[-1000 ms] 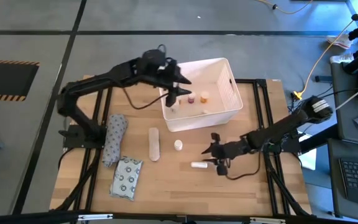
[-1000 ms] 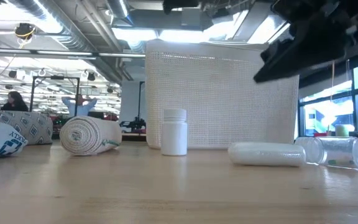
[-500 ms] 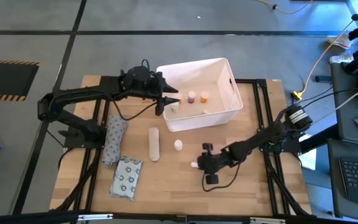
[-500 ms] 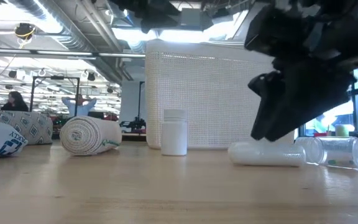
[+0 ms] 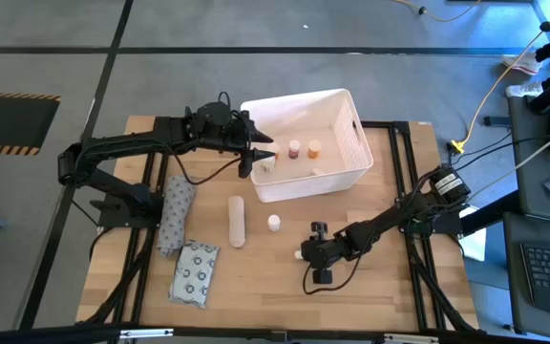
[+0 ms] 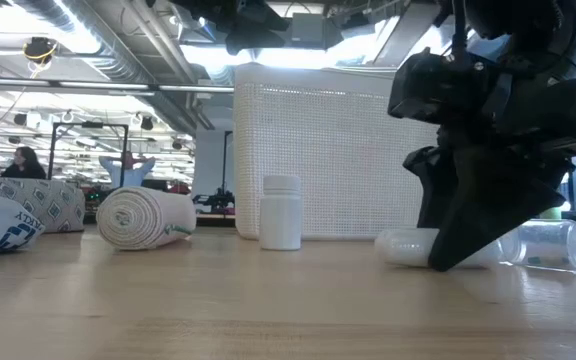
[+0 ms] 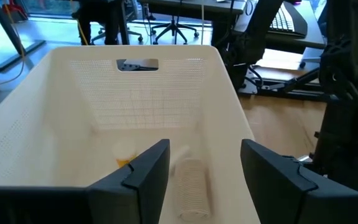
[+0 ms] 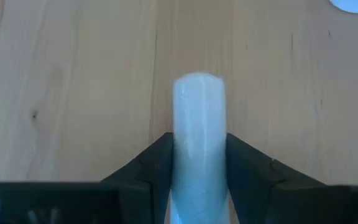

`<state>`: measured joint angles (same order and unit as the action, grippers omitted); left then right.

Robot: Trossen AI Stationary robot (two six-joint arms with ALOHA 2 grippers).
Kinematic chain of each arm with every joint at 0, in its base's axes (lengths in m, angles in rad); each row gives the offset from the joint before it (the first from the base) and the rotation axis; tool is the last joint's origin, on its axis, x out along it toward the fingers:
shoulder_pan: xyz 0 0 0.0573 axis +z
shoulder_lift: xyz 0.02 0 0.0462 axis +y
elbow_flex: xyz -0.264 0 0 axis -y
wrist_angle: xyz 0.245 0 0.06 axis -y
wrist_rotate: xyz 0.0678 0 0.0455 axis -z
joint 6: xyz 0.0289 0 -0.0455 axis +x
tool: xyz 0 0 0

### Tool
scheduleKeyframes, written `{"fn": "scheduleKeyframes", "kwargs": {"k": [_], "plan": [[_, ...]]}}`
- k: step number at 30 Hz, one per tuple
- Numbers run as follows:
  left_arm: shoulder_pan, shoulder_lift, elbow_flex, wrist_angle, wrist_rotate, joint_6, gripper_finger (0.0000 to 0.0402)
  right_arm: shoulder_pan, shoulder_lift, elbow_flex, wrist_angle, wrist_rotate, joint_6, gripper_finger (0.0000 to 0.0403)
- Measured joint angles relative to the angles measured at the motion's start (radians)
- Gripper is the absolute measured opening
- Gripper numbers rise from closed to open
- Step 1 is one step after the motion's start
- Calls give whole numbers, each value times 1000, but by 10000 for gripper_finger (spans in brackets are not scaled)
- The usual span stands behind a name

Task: Pick & place medical supplies in basket/bin
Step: Put the white rolled gauze into the white bin

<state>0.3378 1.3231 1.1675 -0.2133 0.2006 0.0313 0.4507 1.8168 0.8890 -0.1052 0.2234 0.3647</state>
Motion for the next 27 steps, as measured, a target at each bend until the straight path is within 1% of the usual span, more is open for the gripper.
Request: {"fn": "scheduleKeyframes", "kwargs": {"k": [3, 8, 10, 12, 16, 19, 24, 27], "plan": [[0, 0, 0, -1, 0, 0, 191, -1, -1, 0, -2, -3, -3, 115], [0, 0, 0, -4, 0, 8, 193, -3, -20, -1, -29, -9, -11, 67], [0, 1, 0, -3, 0, 8, 193, -3, -41, -5, -41, -11, -28, 58], [0, 1, 0, -3, 0, 8, 193, -3, -79, -5, -45, -12, -34, 57], [0, 1, 0, -2, 0, 8, 194, -5, -194, -4, -75, -11, -76, 69], [0, 1, 0, -15, 0, 8, 194, -23, -312, -4, -86, -3, -135, 72], [0, -8, 0, -30, 0, 42, 194, -81, -510, -3, -97, 98, -265, 64], [4, -63, -2, -19, 0, 64, 194, -146, -612, -3, -94, 125, -324, 63]]}}
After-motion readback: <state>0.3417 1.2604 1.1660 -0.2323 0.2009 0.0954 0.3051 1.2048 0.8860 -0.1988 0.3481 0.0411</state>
